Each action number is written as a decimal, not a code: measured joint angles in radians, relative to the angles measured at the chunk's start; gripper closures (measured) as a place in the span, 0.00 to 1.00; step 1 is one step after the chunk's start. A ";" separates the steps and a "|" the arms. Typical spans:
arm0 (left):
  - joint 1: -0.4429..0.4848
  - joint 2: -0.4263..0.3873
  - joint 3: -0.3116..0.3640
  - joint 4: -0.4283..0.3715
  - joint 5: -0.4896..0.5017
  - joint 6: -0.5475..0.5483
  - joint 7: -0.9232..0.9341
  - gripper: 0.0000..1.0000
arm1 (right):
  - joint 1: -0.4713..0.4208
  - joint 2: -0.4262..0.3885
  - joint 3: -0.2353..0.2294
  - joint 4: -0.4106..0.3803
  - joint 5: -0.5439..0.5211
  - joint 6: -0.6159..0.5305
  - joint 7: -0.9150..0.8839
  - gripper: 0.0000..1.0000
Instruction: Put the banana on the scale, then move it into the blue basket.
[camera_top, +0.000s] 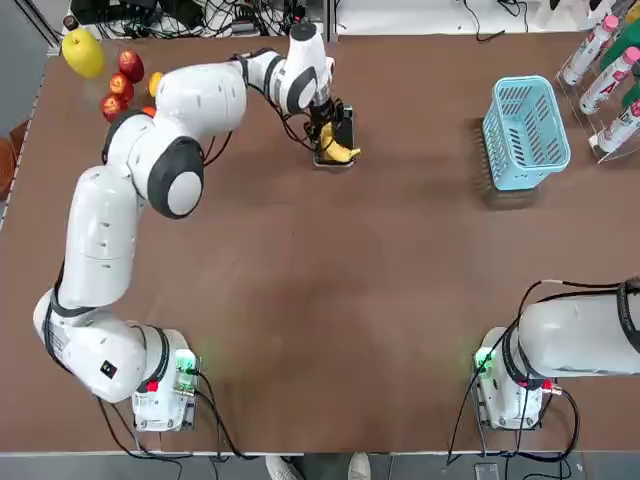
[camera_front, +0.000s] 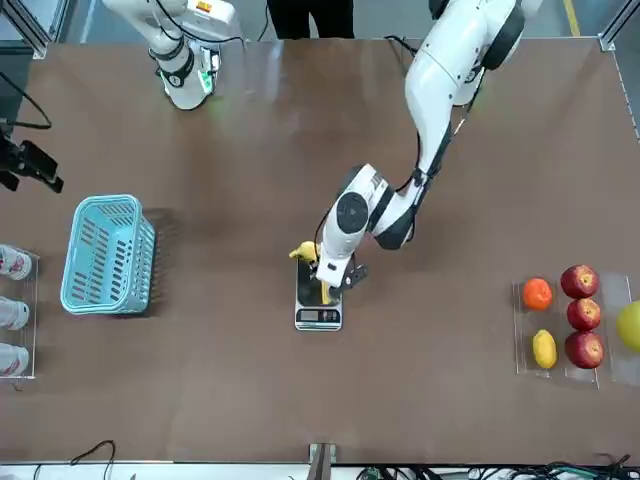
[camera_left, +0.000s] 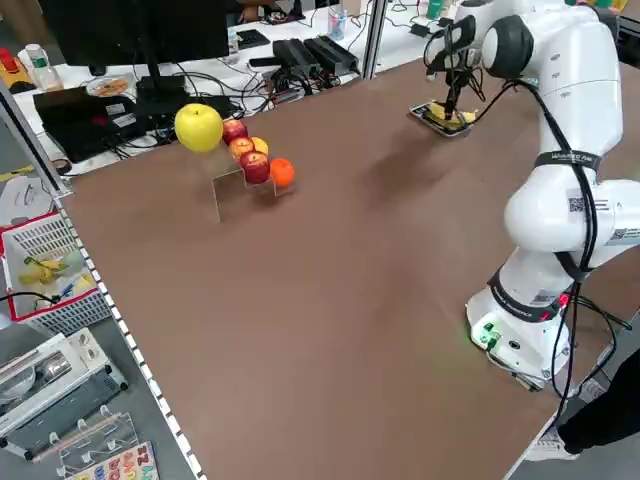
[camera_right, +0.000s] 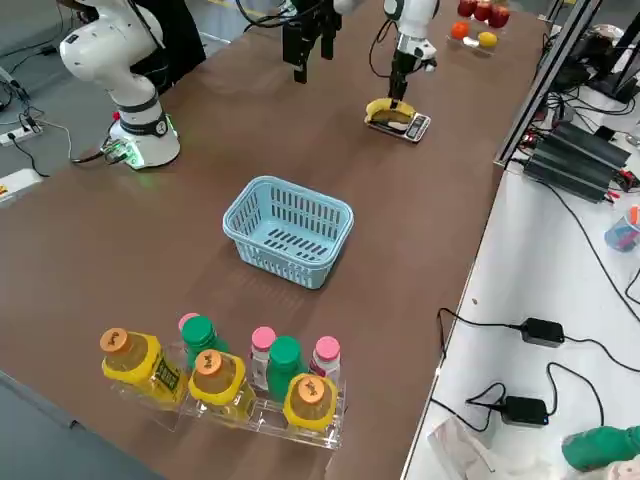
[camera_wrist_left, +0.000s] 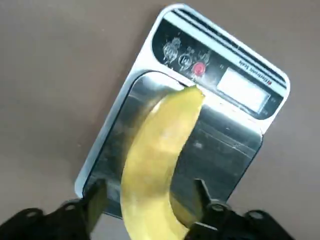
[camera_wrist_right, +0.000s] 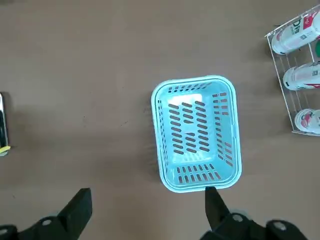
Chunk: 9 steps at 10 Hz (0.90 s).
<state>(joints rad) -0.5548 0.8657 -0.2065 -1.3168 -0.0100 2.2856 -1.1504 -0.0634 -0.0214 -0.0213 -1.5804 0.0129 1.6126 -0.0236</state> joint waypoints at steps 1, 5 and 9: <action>0.004 -0.009 0.000 0.012 0.000 -0.014 0.000 0.15 | 0.000 0.000 0.000 0.000 0.000 0.002 0.000 0.00; 0.171 -0.233 -0.001 0.044 0.000 -0.278 0.105 0.00 | 0.003 0.005 0.002 -0.001 0.000 0.016 -0.001 0.00; 0.379 -0.451 -0.002 0.020 -0.001 -0.517 0.318 0.00 | 0.184 0.273 0.012 0.165 -0.033 0.075 -0.065 0.00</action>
<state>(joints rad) -0.1756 0.4143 -0.2080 -1.2964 -0.0105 1.7684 -0.8324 0.1206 0.2518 -0.0091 -1.4158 -0.0202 1.6873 -0.0882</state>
